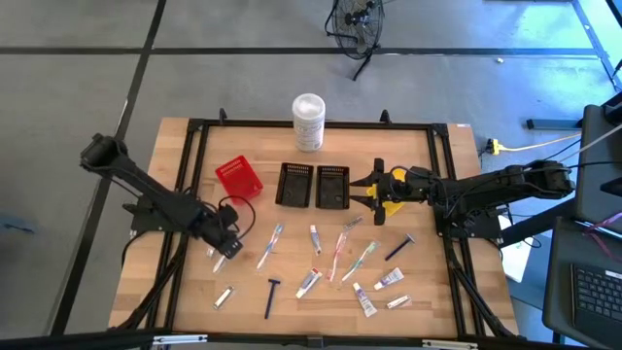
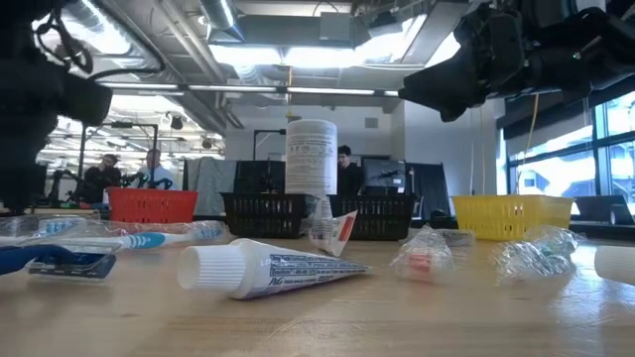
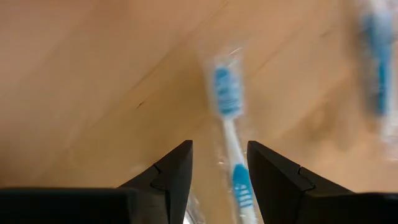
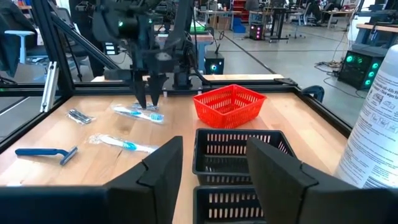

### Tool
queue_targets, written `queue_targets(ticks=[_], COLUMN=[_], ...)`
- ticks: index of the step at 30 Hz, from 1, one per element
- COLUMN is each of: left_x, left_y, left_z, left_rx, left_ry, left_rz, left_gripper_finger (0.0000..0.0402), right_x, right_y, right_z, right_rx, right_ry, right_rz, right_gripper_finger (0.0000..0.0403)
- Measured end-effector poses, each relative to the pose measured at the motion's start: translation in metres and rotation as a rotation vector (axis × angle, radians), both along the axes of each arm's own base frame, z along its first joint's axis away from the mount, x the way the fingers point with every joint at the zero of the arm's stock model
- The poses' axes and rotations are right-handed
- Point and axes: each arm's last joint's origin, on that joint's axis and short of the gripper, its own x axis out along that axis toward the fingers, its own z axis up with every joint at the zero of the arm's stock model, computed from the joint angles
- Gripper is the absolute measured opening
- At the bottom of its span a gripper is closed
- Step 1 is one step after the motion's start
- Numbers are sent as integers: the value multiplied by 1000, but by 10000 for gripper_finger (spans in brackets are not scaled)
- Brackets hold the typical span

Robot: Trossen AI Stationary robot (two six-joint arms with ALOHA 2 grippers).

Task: Pick & Place Travel size toiletries
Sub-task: Put the blue toothbrush into the red bin

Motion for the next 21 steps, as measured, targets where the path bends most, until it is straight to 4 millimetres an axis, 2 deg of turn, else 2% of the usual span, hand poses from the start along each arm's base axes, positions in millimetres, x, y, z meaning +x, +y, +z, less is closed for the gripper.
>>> queue_targets(ticks=[7,15,21], left_x=[7,6,10], left_y=[-10,-14,-24], left_z=[-13,-10,-10], left_rx=[-15,-38,-33], left_ry=[22,-6,-91], left_rz=[-8,-14,-64], left_gripper_finger=[148,148,148], right_x=[0,0,0], right_y=[0,-2,-2], right_z=[0,0,0], right_rx=[8,3,3], right_ry=[0,0,0], right_rz=[-1,-53,-53], right_gripper_finger=[184,191,183])
